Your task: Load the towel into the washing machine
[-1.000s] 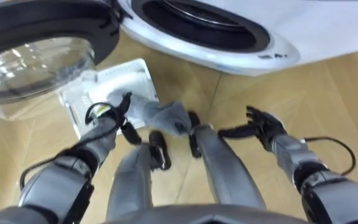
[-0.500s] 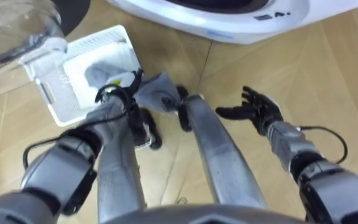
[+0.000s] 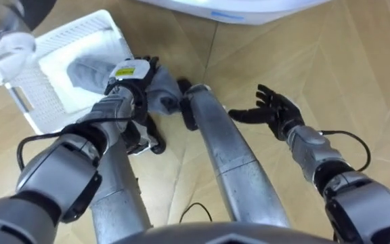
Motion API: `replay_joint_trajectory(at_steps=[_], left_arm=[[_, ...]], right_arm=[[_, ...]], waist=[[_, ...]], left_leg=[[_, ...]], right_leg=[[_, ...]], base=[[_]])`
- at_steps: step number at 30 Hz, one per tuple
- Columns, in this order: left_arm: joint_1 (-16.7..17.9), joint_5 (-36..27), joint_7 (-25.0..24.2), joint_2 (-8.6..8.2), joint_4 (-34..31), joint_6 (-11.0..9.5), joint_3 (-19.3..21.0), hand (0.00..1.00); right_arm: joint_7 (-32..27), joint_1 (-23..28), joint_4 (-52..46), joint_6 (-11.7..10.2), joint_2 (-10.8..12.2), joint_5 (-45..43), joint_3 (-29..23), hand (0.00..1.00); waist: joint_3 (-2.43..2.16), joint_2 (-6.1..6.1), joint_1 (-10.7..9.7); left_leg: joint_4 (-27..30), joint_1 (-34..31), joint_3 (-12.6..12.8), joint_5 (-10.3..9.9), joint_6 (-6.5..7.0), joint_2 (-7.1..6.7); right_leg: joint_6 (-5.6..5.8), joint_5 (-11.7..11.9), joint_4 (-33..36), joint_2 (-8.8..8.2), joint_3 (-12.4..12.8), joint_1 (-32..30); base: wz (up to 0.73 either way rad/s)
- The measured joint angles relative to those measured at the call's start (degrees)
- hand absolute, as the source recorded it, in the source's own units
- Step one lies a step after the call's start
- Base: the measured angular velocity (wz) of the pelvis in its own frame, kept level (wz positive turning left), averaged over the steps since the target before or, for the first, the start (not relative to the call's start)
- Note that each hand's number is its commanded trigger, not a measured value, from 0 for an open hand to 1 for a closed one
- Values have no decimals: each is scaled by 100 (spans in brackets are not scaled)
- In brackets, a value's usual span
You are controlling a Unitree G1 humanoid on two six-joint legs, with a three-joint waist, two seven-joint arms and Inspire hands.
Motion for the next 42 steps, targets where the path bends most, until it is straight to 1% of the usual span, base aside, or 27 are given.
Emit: replay_joint_trajectory(at_steps=[1,4,6,9,11,13,16,18,22,25,28,30,32,34,37,38,40,41,42], left_arm=[[-29,0,8,8,-4,0,-63,100],[-173,2,29,42,5,-4,-187,100],[-216,-2,30,59,17,-7,-197,100],[-249,-4,35,93,116,-10,-303,100],[-255,-2,36,100,142,-10,-322,100],[-269,3,37,108,141,-10,-349,100],[-327,10,-35,213,141,-10,-429,100],[-356,10,-81,235,139,-9,-487,100],[-365,1,-206,219,94,-11,-625,100],[-371,0,-325,150,92,-10,-744,100],[-310,-1,-357,100,102,-10,-795,100],[-213,-5,-357,103,110,-15,-859,100],[-102,-4,-343,100,107,-19,-864,100],[34,0,-348,96,107,-23,-865,100],[144,-11,-358,116,114,-33,-850,100],[195,-39,-355,138,120,-77,-844,100],[337,-151,-327,111,124,-165,-786,100],[364,-186,-316,97,122,-193,-758,100],[417,-294,-288,90,96,-265,-698,100]], right_arm=[[2,-2,-13,-2,-8,70,0,0],[66,-53,-16,-8,-46,302,3,0],[144,-58,-28,-9,-69,305,5,0],[251,-125,-6,1,-69,305,26,0],[258,-146,-12,-6,-72,304,26,0],[259,-151,-3,-5,-82,279,25,0],[347,-159,111,-5,-98,203,23,0],[369,-159,171,-3,-108,203,23,0],[361,-163,222,-9,-115,127,25,0],[359,-171,225,-14,-115,128,43,0],[352,-176,233,-19,-113,124,280,0],[306,-153,243,-18,-105,125,458,0],[259,-85,237,-16,-97,121,487,0],[182,-19,262,-14,-74,72,496,0],[178,-23,385,2,-71,2,502,0],[159,-1,439,4,-70,24,504,0],[57,107,477,2,-67,10,502,0],[31,130,511,4,-70,5,502,0],[-13,149,575,4,-69,0,502,0]], waist=[[0,0,-6],[27,-46,-16],[26,-49,-33],[29,-54,-120],[29,-54,-158],[29,-55,-165],[29,-54,-211],[29,-54,-210],[29,-53,-196],[29,-53,-153],[29,-54,-135],[28,-54,-135],[28,-55,-139],[25,-60,-142],[23,-61,-110],[23,-60,-97],[21,-58,-11],[21,-58,22],[17,-49,72]], left_leg=[[0,-29,-1,-2,-3,9],[6,-83,-1,-47,-41,8],[21,-121,-9,-70,-62,4],[36,-156,-24,-93,-73,6],[43,-156,-17,-106,-59,11],[49,-137,-5,-130,-16,16],[36,-135,-3,-133,-8,16],[18,-126,5,-133,-6,21],[-1,-107,9,-85,-23,24],[-1,-64,47,-84,-23,14],[-19,51,89,-80,-15,-3],[-69,213,103,-77,-11,-8],[-167,419,108,-60,-3,-24],[-346,746,109,-28,-12,-92],[-586,1108,114,23,-29,-132],[-709,1297,89,51,-53,-208],[-921,1737,60,85,-73,-273],[-983,1850,60,88,-78,-286],[-1088,2045,77,92,-75,-298]], right_leg=[[-3,-6,0,-2,-10,-24],[-16,-70,52,-9,-13,-92],[-19,-100,79,-13,-17,-127],[-25,-113,84,-13,-29,-155],[-13,-120,80,-15,-28,-158],[-3,-125,76,-19,-29,-156],[7,-131,41,-47,-54,-147],[10,-132,14,-49,-58,-137],[16,-136,-25,-52,-70,-117],[29,-150,-25,-80,-70,-96],[39,-167,-27,-121,-73,1],[43,-172,-77,-134,-76,156],[44,-172,-163,-139,-73,369],[52,-174,-322,-155,-72,705],[76,-155,-542,-170,-59,1082],[81,-152,-649,-189,-58,1279],[90,-145,-880,-205,-61,1730],[90,-145,-932,-213,-61,1841],[95,-143,-1029,-227,-66,2034]], base=[[11],[6],[0],[0],[-2],[-2],[0],[-2],[-2],[-4],[-3],[0],[0],[0],[3],[4],[2],[0],[-3]])
